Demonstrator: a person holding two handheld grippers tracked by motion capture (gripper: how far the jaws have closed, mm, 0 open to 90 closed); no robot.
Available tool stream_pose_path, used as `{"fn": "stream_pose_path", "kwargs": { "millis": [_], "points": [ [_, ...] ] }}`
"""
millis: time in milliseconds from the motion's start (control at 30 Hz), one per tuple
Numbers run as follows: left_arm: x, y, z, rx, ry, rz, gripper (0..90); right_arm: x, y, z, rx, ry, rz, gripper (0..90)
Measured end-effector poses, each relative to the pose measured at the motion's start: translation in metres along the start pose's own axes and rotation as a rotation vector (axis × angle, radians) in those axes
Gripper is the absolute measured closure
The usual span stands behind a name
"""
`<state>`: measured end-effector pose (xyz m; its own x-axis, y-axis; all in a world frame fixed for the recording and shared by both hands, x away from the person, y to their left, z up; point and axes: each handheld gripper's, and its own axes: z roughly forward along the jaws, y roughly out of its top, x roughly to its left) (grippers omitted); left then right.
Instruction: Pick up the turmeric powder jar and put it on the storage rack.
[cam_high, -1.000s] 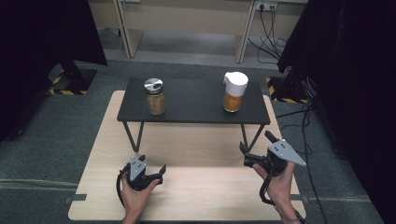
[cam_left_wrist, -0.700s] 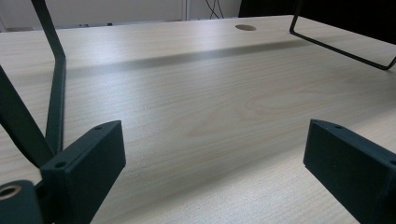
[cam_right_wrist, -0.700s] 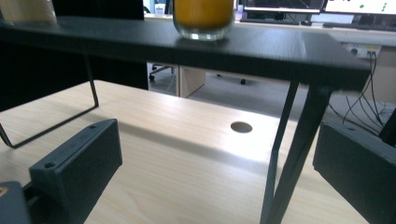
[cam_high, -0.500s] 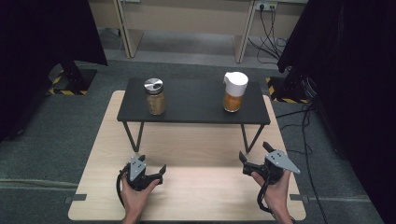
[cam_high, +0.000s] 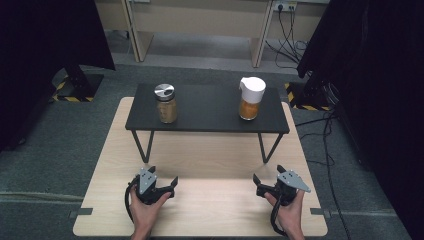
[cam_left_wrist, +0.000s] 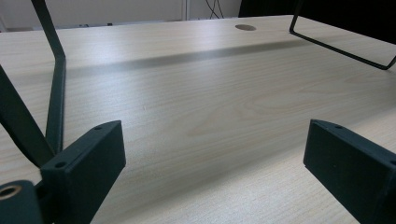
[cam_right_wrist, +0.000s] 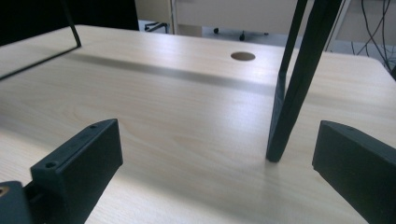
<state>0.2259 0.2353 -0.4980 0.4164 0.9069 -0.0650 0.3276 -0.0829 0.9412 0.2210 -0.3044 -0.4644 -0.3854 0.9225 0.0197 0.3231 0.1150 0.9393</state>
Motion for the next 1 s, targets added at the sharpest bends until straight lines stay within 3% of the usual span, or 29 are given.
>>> {"fn": "stream_pose_path", "kwargs": {
  "millis": [367,767,1000],
  "points": [
    [-0.001,0.0,0.0,0.002,-0.001,0.0,4.7,-0.002,-0.016,0.005,0.031,0.0,0.017,1.7],
    [-0.001,0.0,0.0,0.002,0.0,0.001,4.7,-0.005,-0.017,0.007,0.083,0.014,0.014,1.9],
    [-0.001,0.0,0.0,0.0,0.001,0.003,4.7,-0.006,-0.019,0.006,0.078,0.013,0.019,2.0]
  ]
}}
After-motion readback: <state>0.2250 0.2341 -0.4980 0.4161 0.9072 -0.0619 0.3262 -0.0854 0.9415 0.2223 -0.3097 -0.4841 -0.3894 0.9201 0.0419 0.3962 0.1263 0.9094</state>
